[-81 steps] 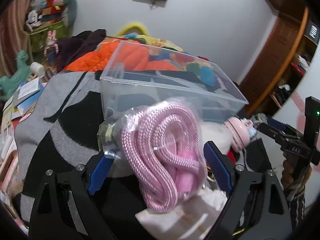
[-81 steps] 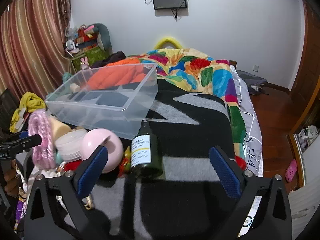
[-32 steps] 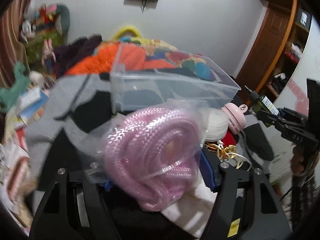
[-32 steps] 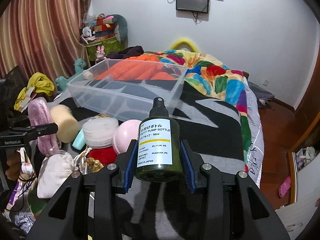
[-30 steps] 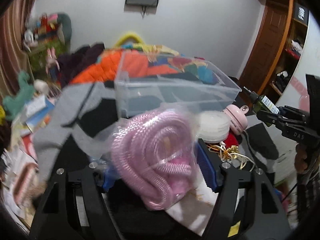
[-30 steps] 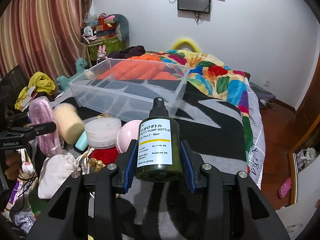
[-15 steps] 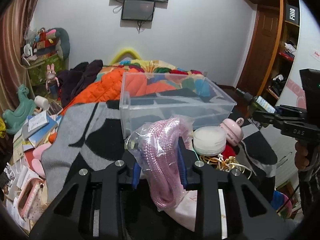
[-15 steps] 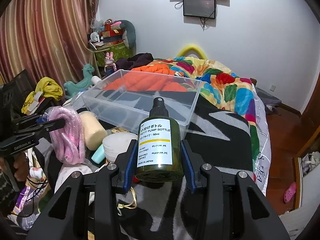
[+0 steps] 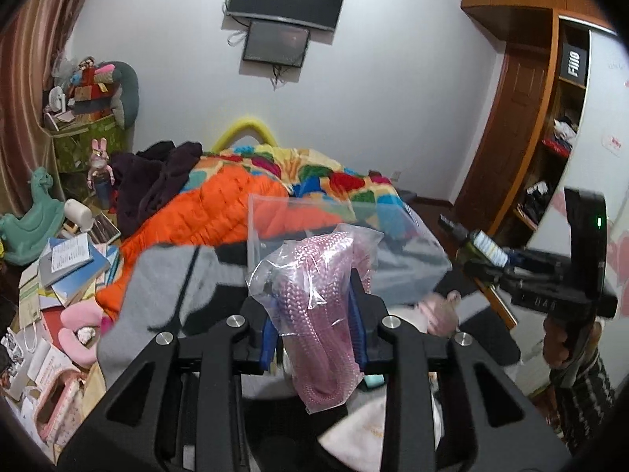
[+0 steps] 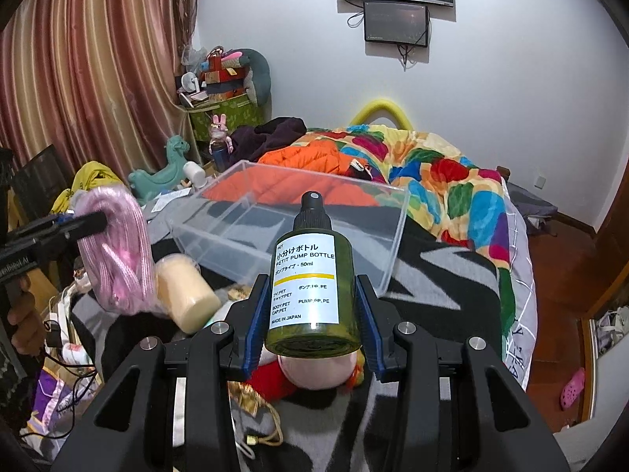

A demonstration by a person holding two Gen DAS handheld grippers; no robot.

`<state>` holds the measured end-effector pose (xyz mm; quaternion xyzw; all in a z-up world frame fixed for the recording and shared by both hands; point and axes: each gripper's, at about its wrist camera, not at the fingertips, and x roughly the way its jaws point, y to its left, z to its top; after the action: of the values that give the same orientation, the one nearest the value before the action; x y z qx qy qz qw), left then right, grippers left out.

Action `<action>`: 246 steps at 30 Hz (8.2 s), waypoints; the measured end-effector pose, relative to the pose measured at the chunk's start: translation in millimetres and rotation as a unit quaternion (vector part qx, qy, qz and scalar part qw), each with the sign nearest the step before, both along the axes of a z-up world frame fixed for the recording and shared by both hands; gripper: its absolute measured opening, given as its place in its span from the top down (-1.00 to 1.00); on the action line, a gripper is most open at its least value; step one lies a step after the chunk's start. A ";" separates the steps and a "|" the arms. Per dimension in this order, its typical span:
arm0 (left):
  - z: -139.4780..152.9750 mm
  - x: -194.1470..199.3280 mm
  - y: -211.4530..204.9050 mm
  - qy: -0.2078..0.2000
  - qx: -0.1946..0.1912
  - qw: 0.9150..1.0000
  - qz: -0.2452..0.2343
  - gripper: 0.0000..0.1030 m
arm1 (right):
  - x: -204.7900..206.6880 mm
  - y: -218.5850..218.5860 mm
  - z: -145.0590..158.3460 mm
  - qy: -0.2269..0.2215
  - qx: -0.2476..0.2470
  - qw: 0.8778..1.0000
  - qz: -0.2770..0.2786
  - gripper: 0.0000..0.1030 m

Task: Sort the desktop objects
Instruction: 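Carry the bagged pink rope with the left tool while the right tool carries the green bottle, then lower the pink rope into the box with the left tool while the right tool lowers the green bottle in, then open both tools and withdraw them from the clear box, then grasp the small green soap bar with the left tool, then lift the soap bar with the left tool while the right tool grasps the pink round case, then lower the soap bar into the box with the left tool while the right tool drops the pink case in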

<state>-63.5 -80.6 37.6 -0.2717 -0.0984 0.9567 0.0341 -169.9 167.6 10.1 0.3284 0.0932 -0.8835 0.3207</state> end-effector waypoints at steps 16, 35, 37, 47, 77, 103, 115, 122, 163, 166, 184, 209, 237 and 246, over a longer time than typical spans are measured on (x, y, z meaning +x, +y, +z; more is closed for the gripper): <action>25.1 -64.5 -14.4 0.037 -0.014 0.999 0.037 0.41 | -45.7 -26.0 -4.5 -0.012 0.001 1.000 -0.025 0.26; -30.4 -126.2 1.6 -0.011 -0.065 0.997 0.042 0.42 | -93.7 -45.5 -48.5 -0.063 0.026 0.996 -0.049 0.26; -34.1 -128.2 6.1 -0.017 -0.076 0.996 0.039 0.42 | -93.8 -46.9 -50.4 -0.065 0.028 0.996 -0.049 0.26; -47.3 -130.3 8.2 -0.039 -0.081 0.995 0.033 0.42 | -87.9 -57.6 -54.0 -0.049 0.057 0.996 -0.050 0.25; -22.3 -62.1 11.5 -0.036 -0.096 0.995 0.007 -0.76 | -18.9 -17.8 -2.5 0.037 0.041 0.997 -0.054 -0.59; -88.5 -21.7 -28.2 -0.147 -0.105 0.983 0.029 -0.76 | 20.0 8.2 -51.8 0.018 0.096 0.994 -0.050 -0.66; -104.6 -37.4 -12.6 -0.152 -0.142 0.978 0.030 -0.76 | 16.0 1.1 -69.6 -0.001 0.103 0.994 -0.042 -0.66; -114.0 -50.0 -21.7 -0.167 -0.114 0.979 0.031 -0.69 | 6.7 -2.7 -78.8 -0.021 0.101 0.994 -0.038 -0.66; -118.1 -46.5 -26.7 -0.149 -0.092 0.984 0.044 0.70 | -9.8 10.7 -68.3 -0.060 0.018 0.998 -0.016 -0.17; -108.3 -39.8 -29.4 -0.137 -0.092 0.985 0.046 0.70 | -8.6 14.7 -64.0 -0.057 0.014 0.998 -0.018 -0.16; -74.8 -31.9 -12.5 -0.099 -0.087 0.991 0.018 0.70 | -8.1 0.6 -68.9 -0.056 0.046 0.997 -0.006 -0.16; -30.8 -53.3 21.3 -0.050 -0.065 0.996 -0.022 0.70 | -10.9 3.9 -67.6 -0.057 0.021 0.998 0.014 0.23; -37.1 -119.3 35.4 -0.069 -0.058 0.995 -0.035 0.70 | 2.2 19.7 -2.9 0.036 -0.035 0.999 -0.005 0.25; -55.8 -136.5 33.6 -0.096 -0.037 0.993 -0.050 0.70 | -31.1 -19.0 -5.7 0.019 -0.062 0.998 0.001 0.25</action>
<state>-200.0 -47.0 -18.3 -0.3684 -0.0521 0.9261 0.0621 -201.0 148.6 4.4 0.2910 0.0444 -0.8932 0.3399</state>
